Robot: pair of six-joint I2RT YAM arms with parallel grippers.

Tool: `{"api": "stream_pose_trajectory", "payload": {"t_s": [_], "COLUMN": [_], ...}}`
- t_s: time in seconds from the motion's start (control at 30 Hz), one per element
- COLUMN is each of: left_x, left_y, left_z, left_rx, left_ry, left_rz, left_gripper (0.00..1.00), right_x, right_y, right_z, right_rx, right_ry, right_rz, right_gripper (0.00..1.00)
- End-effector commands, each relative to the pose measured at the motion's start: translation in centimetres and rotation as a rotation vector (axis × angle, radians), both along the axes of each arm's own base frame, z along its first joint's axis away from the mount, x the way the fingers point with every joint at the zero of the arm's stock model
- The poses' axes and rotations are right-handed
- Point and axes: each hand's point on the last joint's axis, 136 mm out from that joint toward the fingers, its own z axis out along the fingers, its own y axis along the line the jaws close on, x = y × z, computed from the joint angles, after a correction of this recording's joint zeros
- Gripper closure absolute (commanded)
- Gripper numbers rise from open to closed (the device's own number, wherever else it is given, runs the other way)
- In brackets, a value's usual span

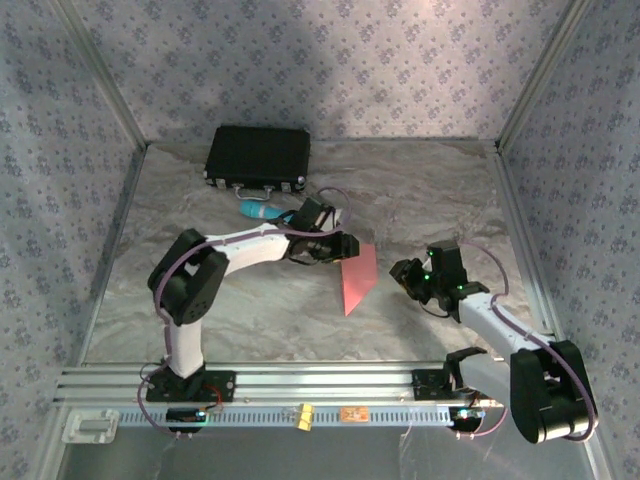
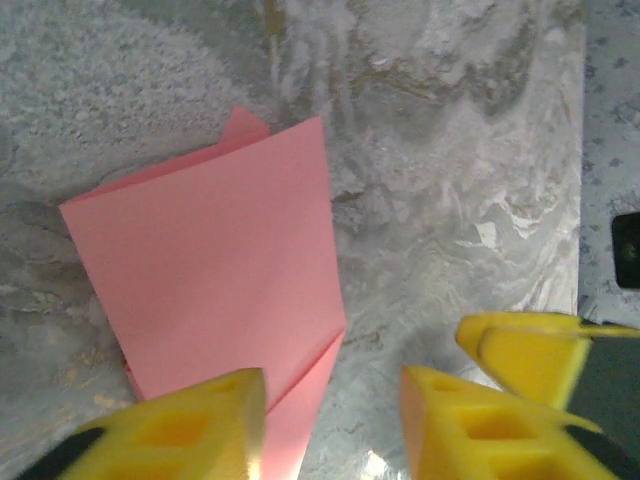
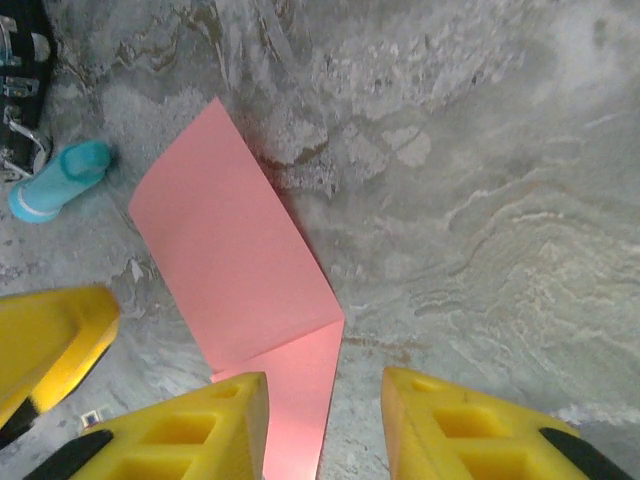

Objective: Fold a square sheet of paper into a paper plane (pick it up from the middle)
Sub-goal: Fold the wing for the fifth time at the center of the table.

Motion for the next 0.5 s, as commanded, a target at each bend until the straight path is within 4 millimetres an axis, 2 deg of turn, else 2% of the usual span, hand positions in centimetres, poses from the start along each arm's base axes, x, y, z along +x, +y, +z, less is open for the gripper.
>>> {"api": "stream_pose_trajectory", "payload": {"t_s": [0.0, 0.17, 0.47], "left_x": [0.3, 0.5, -0.5], "left_y": [-1.0, -1.1, 0.2], "left_z": [-0.4, -1.4, -5.3], "left_rx": [-0.013, 0.014, 0.085], "left_ry": [0.046, 0.062, 0.136], "left_rz": [-0.007, -0.007, 0.011], "left_gripper": [0.70, 0.72, 0.79], "right_x": [-0.4, -0.5, -0.1], "right_y": [0.8, 1.2, 1.9], "right_z": [-0.2, -0.3, -0.3], "right_rx": [0.022, 0.021, 0.038], "right_ry": [0.018, 0.026, 0.023], "right_rz": [0.059, 0.078, 0.105], "right_gripper": [0.66, 0.68, 0.68]}}
